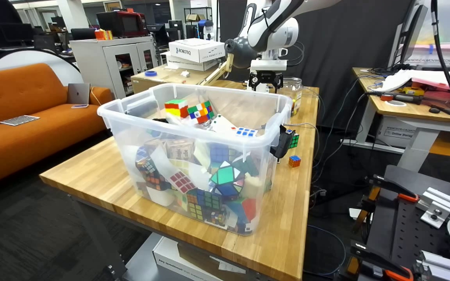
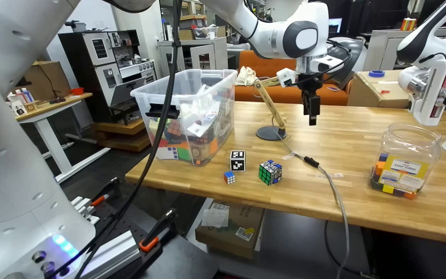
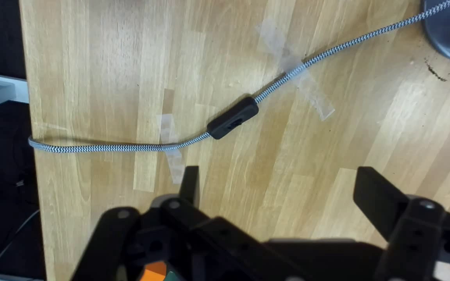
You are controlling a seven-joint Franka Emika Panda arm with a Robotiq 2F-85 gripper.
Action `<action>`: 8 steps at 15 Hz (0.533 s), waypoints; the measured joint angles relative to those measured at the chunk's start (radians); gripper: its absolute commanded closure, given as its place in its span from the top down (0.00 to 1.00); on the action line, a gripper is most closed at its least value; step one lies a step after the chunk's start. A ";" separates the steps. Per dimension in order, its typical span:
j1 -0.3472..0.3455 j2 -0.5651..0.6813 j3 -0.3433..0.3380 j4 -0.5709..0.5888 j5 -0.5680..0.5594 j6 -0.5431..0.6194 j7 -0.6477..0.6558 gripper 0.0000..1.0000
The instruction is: Switch on the desk lamp
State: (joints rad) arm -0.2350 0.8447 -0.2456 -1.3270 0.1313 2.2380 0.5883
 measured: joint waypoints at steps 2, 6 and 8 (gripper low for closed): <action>-0.012 0.035 0.002 0.039 0.000 -0.017 -0.004 1.00; -0.021 0.057 0.006 0.072 0.001 -0.029 -0.010 1.00; -0.021 0.057 0.007 0.076 0.001 -0.036 -0.010 1.00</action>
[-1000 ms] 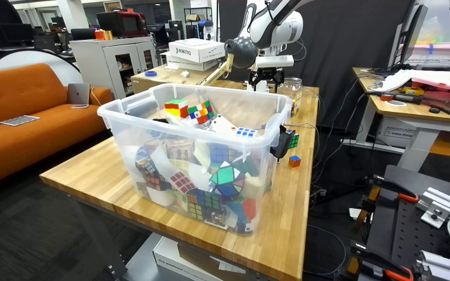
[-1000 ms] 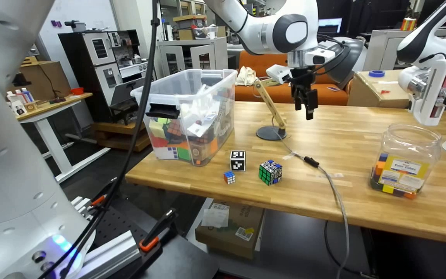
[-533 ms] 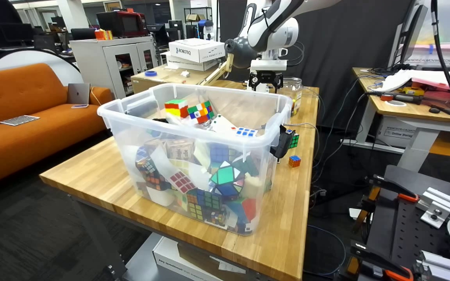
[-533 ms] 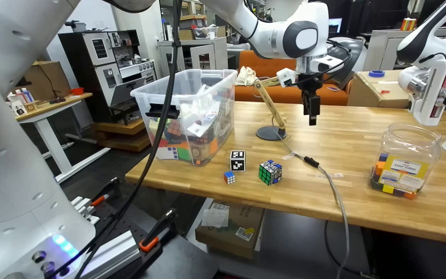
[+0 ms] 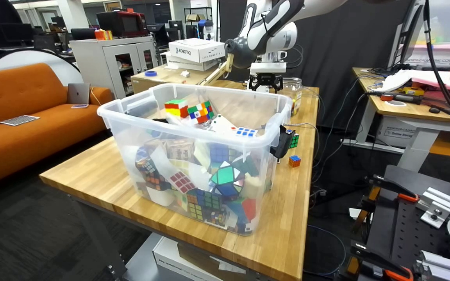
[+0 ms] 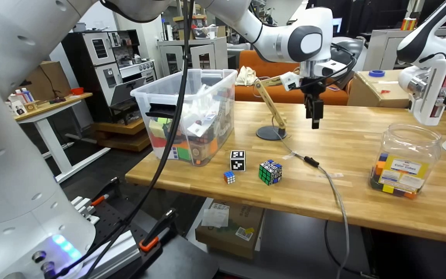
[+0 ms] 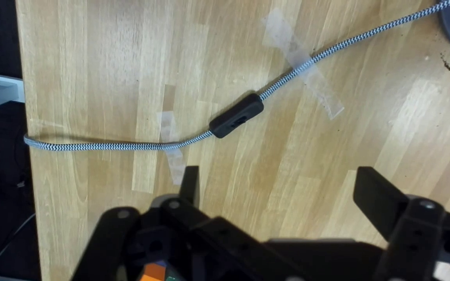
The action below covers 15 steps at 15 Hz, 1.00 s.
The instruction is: Switch on the desk lamp
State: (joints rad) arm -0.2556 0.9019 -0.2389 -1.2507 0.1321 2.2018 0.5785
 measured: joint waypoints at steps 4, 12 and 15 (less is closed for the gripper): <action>0.001 0.000 0.000 0.000 0.000 -0.002 0.000 1.00; 0.001 0.006 0.009 0.000 -0.009 -0.003 -0.123 1.00; -0.004 0.028 0.001 0.006 -0.012 -0.004 -0.146 0.74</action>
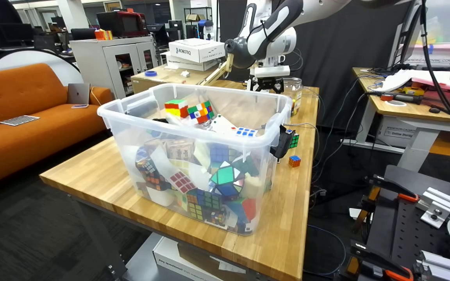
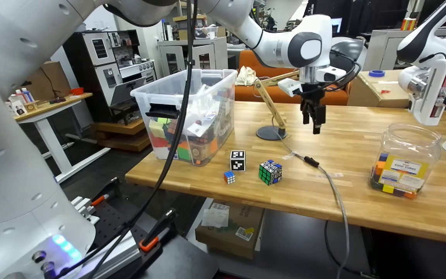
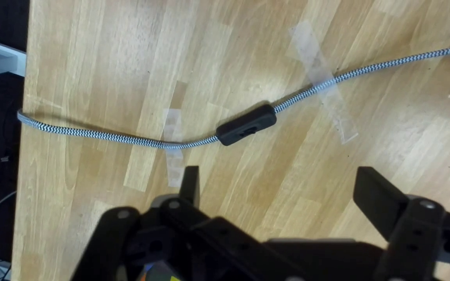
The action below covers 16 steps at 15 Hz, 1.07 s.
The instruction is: Switch on the desk lamp
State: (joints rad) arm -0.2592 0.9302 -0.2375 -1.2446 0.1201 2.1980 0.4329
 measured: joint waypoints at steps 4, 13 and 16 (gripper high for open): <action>-0.010 0.051 -0.003 0.028 0.000 0.000 -0.007 0.55; -0.022 0.173 -0.003 0.176 0.000 0.000 -0.007 0.00; -0.026 0.198 -0.003 0.214 0.000 -0.004 -0.007 0.00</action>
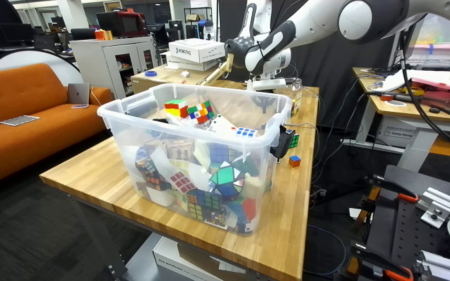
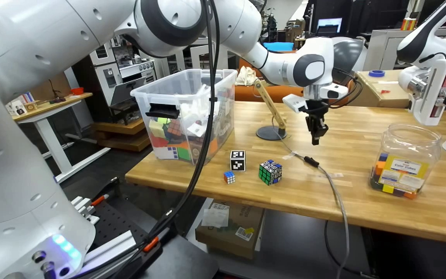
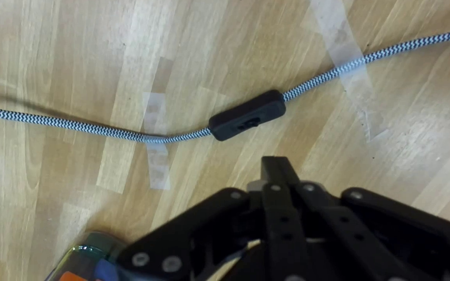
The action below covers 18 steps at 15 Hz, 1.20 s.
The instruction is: Switch on the desk lamp
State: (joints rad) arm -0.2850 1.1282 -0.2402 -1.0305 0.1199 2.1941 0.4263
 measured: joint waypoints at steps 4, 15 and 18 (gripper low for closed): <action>-0.011 0.030 0.000 0.029 0.000 -0.007 0.000 0.00; -0.022 0.064 0.001 0.043 0.001 -0.030 0.000 0.00; -0.022 0.065 0.005 0.047 0.001 -0.043 0.000 0.00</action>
State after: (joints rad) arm -0.3068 1.1932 -0.2354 -0.9838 0.1212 2.1515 0.4263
